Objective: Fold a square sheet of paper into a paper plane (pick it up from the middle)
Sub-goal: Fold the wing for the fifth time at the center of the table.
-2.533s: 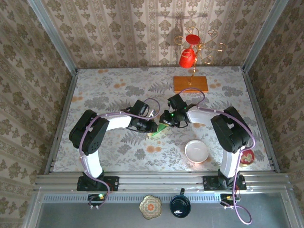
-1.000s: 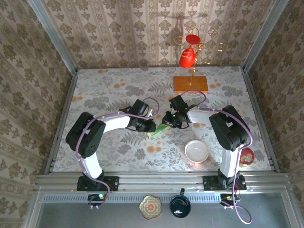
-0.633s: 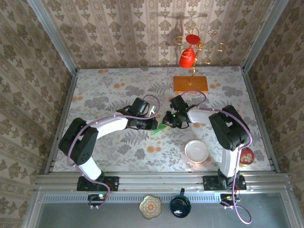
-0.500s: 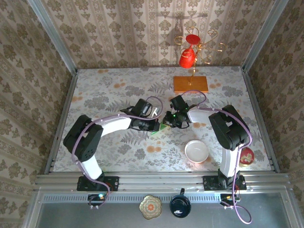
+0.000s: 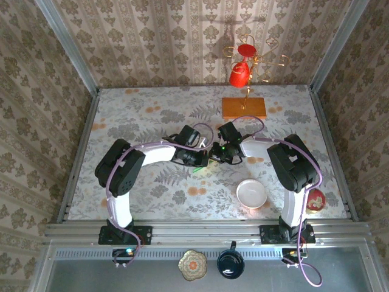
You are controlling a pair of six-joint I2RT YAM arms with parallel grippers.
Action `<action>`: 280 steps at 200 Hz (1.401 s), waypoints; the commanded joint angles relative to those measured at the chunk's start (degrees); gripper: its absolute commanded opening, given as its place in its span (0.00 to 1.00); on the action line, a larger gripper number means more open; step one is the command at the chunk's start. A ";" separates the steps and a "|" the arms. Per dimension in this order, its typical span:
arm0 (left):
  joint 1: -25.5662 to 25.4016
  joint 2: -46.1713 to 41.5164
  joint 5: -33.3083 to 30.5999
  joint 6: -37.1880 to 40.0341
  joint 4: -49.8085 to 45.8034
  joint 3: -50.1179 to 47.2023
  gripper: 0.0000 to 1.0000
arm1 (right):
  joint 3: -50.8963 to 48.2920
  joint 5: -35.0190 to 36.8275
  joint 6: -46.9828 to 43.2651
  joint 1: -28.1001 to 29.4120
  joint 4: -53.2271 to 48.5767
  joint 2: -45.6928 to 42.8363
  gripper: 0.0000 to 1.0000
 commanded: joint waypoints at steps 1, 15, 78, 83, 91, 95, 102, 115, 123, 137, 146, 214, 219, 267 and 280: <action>0.88 1.52 1.61 -0.60 0.51 1.11 0.00 | -2.92 3.55 0.12 -0.28 -5.03 4.05 0.12; 0.98 2.15 2.08 -0.41 0.53 0.96 0.00 | -2.96 3.55 0.08 -0.37 -5.04 4.05 0.11; 2.54 3.42 3.62 0.34 -0.61 -0.61 0.00 | -2.61 4.26 -0.38 -0.46 -6.27 4.92 0.12; 2.66 3.41 3.89 0.25 -0.65 -0.81 0.00 | -2.48 4.39 -0.54 -0.47 -6.55 5.08 0.12; 2.89 3.34 4.42 0.14 -0.72 -1.12 0.00 | -2.45 4.61 -0.68 -0.41 -6.86 5.26 0.12; 3.01 3.33 4.69 0.19 -0.81 -1.24 0.00 | -2.33 4.73 -0.83 -0.45 -7.06 5.43 0.12; 3.26 3.26 5.05 0.19 -0.98 -1.49 0.00 | -2.27 4.91 -1.05 -0.46 -7.42 5.61 0.11; 3.63 2.83 5.55 0.11 -1.18 -2.21 0.00 | -2.09 5.43 -1.49 -0.54 -8.16 5.96 0.11; 3.88 2.42 5.93 0.10 -1.02 -2.78 0.00 | -1.97 5.70 -1.71 -0.54 -8.53 6.24 0.11; 4.34 1.87 6.42 0.14 -1.00 -3.74 0.00 | -1.84 6.06 -2.12 -0.63 -9.11 6.67 0.11; 4.71 1.59 6.94 0.31 -1.07 -4.32 0.00 | -1.76 6.10 -2.25 -0.63 -9.30 6.96 0.11; 6.80 -0.61 8.44 4.17 -4.74 -7.92 0.00 | -1.03 7.59 -3.30 -0.71 -11.01 7.98 0.11; 6.89 -0.75 8.54 4.63 -5.28 -8.17 0.00 | -1.03 7.68 -3.35 -0.72 -11.12 8.04 0.11; 7.71 -2.40 7.86 7.15 -8.70 -11.11 0.00 | -0.68 7.77 -3.74 -0.64 -11.68 8.14 0.11; 7.76 -3.35 7.30 7.48 -9.65 -12.01 0.00 | -0.59 7.86 -3.81 -0.72 -11.91 8.04 0.11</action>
